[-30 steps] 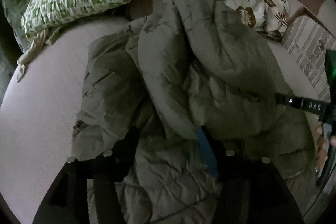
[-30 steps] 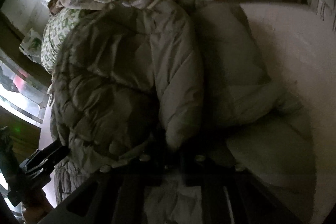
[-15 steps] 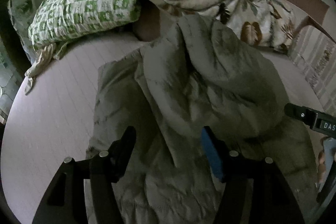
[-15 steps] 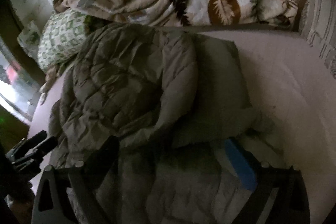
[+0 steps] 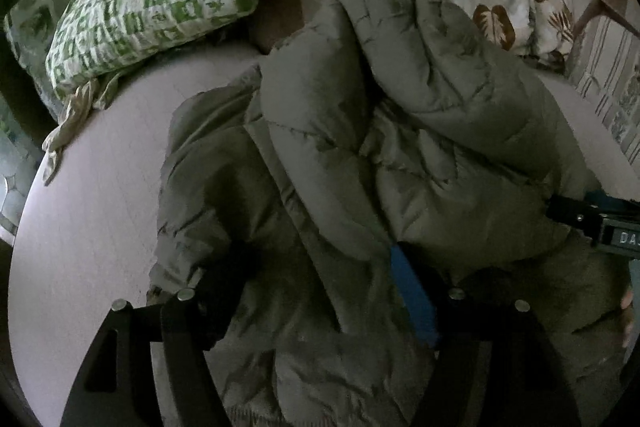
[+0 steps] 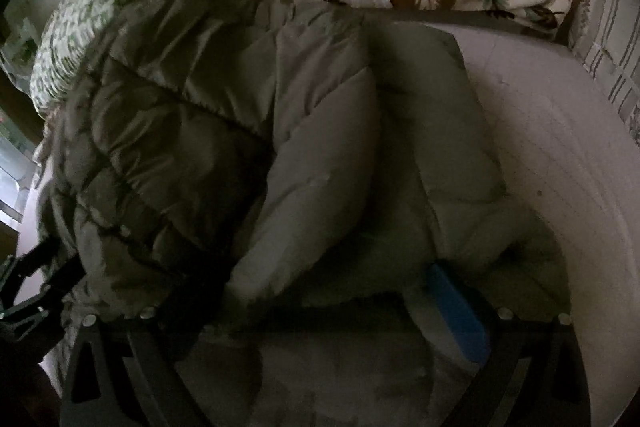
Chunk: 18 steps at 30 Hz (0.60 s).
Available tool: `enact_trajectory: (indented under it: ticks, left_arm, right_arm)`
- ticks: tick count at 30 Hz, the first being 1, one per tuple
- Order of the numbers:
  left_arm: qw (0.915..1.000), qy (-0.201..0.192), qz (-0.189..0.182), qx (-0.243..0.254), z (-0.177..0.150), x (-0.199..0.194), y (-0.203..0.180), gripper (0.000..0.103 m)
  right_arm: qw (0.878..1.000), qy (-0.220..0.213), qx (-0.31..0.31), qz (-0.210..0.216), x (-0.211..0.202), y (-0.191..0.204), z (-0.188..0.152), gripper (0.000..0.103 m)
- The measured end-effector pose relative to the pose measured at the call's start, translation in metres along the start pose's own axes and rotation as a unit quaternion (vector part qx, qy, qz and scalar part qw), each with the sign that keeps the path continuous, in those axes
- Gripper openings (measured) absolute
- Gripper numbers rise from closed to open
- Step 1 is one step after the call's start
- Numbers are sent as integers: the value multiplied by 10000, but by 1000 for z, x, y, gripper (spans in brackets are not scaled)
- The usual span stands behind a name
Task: Fold large clothes
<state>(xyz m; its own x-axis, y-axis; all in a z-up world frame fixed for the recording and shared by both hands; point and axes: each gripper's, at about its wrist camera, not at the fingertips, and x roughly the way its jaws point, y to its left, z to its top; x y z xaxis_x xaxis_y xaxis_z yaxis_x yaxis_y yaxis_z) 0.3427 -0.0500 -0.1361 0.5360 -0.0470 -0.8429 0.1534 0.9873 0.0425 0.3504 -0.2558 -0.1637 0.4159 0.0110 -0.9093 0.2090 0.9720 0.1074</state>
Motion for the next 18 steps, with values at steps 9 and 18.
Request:
enact_trajectory:
  ticks: [9,18]
  left_arm:
    - [9997,-72,173,134,-32,-39,1,77]
    - [9990,-85,345,260,-76,-71,12,78]
  right_arm:
    - [9996,-104,-173,198,-47,-15,-34,103]
    - [9994,-50,-189,290,-80,-26,-89,103]
